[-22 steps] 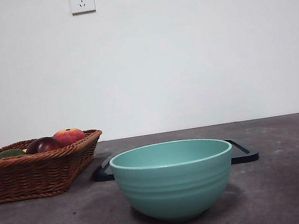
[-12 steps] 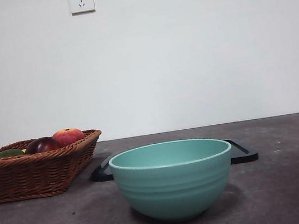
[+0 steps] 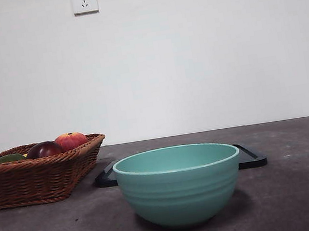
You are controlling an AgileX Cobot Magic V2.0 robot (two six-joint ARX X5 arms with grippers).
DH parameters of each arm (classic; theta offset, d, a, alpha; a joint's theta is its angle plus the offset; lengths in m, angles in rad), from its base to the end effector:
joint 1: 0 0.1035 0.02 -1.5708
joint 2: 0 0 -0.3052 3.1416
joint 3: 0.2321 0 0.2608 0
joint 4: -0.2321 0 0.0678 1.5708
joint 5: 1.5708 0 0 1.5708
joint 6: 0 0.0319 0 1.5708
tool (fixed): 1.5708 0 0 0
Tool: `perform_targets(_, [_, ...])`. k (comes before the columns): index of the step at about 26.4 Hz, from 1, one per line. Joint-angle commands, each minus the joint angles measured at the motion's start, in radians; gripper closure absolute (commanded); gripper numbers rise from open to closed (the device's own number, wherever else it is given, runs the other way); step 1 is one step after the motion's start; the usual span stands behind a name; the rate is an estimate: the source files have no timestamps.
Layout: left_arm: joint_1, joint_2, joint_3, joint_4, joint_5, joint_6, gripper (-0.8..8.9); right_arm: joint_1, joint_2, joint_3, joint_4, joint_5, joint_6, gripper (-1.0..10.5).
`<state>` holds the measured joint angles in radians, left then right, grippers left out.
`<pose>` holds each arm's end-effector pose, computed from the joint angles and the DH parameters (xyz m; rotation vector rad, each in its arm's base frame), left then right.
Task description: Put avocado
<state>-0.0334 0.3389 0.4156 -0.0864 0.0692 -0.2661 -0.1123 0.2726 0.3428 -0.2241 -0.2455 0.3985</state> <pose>0.0801 -0.0049 0.2833 -0.2660 0.0233 -0.1007 0.0730 -0.0004 0.2482 0.4246 0.1762 0.1011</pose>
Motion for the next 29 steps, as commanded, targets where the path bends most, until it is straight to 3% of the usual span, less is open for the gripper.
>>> perform_targets(1, [0.0,0.09,0.1,-0.019,0.069,-0.005,7.97,0.0,0.075,0.064,-0.004,-0.059,0.009,9.4])
perform_targets(8, [-0.02,0.309,0.325,-0.119,0.199,-0.005,7.97,0.03,0.294,0.267,-0.108,-0.186,-0.068,9.4])
perform_targets(13, [-0.047,0.409,0.46,-0.242,0.281,-0.002,7.97,0.092,0.435,0.447,-0.249,-0.203,-0.175,9.4])
perform_targets(18, [-0.112,0.465,0.554,-0.399,0.36,0.059,7.97,0.175,0.547,0.613,-0.399,-0.214,-0.298,9.4])
perform_targets(26, [-0.205,0.455,0.566,-0.632,0.387,0.12,7.96,0.266,0.539,0.663,-0.557,-0.225,-0.396,9.4])
perform_targets(29, [-0.211,0.419,0.566,-0.714,0.393,0.192,7.95,0.266,0.464,0.663,-0.596,-0.225,-0.418,9.4])
